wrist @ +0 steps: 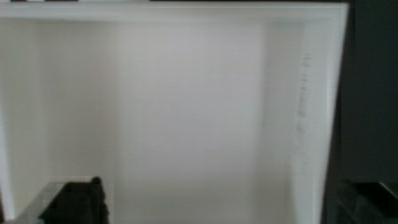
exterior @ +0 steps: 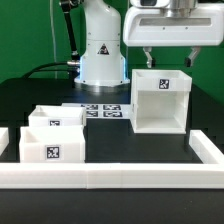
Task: Assemble drawer
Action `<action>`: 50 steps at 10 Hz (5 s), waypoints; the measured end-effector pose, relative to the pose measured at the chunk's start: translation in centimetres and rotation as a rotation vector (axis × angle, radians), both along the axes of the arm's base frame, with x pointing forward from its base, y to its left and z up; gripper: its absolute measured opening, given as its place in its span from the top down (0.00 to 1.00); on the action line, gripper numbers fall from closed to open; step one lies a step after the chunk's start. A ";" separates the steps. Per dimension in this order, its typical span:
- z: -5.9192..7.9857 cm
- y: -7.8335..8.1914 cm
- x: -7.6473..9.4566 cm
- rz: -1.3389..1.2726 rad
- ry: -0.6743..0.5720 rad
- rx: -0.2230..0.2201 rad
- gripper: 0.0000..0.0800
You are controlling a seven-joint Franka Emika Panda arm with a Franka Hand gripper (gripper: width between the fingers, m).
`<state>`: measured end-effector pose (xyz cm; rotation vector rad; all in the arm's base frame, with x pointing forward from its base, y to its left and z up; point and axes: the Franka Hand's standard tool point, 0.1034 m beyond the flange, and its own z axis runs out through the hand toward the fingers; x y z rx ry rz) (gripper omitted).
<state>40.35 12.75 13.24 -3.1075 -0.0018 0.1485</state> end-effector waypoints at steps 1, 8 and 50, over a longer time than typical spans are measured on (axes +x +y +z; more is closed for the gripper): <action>-0.3 0.4 -0.2 -0.004 -0.003 0.000 0.19; -2.7 2.1 -1.2 -0.002 -0.021 0.011 0.19; -2.6 -2.9 17.5 -0.917 -0.079 0.122 0.95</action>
Offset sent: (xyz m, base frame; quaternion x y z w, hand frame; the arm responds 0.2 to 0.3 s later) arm -0.0098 0.0187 -0.0231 -0.0094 0.0319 -0.0041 0.9994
